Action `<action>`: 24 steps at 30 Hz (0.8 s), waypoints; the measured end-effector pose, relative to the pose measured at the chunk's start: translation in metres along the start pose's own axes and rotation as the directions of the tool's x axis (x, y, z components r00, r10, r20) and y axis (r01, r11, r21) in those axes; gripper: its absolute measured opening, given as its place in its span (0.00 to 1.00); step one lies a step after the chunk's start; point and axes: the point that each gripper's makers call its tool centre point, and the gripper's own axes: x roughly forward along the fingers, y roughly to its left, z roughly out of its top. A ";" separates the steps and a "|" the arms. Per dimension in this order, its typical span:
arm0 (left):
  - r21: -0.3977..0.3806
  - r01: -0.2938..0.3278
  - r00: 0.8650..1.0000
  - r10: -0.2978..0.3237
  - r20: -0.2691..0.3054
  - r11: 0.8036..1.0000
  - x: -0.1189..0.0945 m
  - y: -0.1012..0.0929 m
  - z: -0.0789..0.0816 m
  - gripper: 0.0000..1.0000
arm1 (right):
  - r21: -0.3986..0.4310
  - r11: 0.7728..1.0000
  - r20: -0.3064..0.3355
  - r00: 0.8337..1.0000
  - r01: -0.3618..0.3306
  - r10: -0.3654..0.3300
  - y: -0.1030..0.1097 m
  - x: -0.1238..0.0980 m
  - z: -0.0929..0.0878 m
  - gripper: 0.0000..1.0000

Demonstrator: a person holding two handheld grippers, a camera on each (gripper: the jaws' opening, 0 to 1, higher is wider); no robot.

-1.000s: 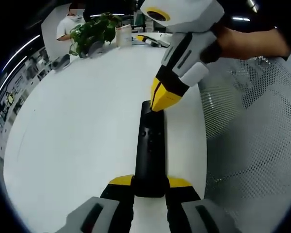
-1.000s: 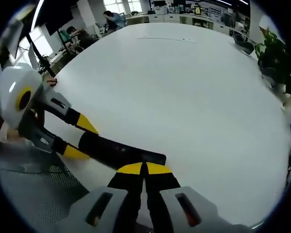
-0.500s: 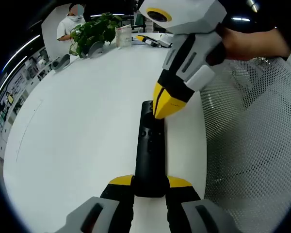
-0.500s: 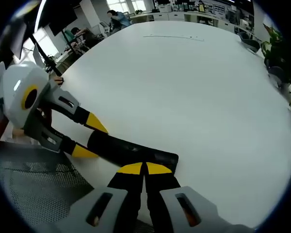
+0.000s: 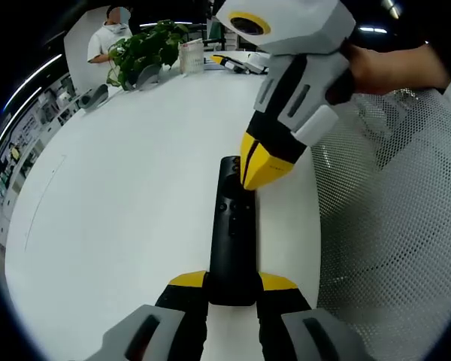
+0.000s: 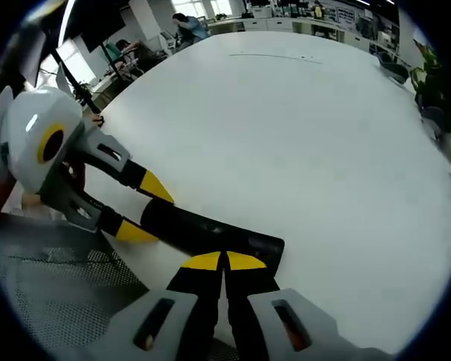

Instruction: Press the specified remote control buttons in sequence, fully releasing each button before pressing the next.

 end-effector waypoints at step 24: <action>0.001 -0.004 1.000 0.004 0.008 1.000 -0.001 0.000 0.000 0.24 | 0.047 0.999 0.017 1.000 0.024 -0.025 -0.012 -0.002 0.005 0.00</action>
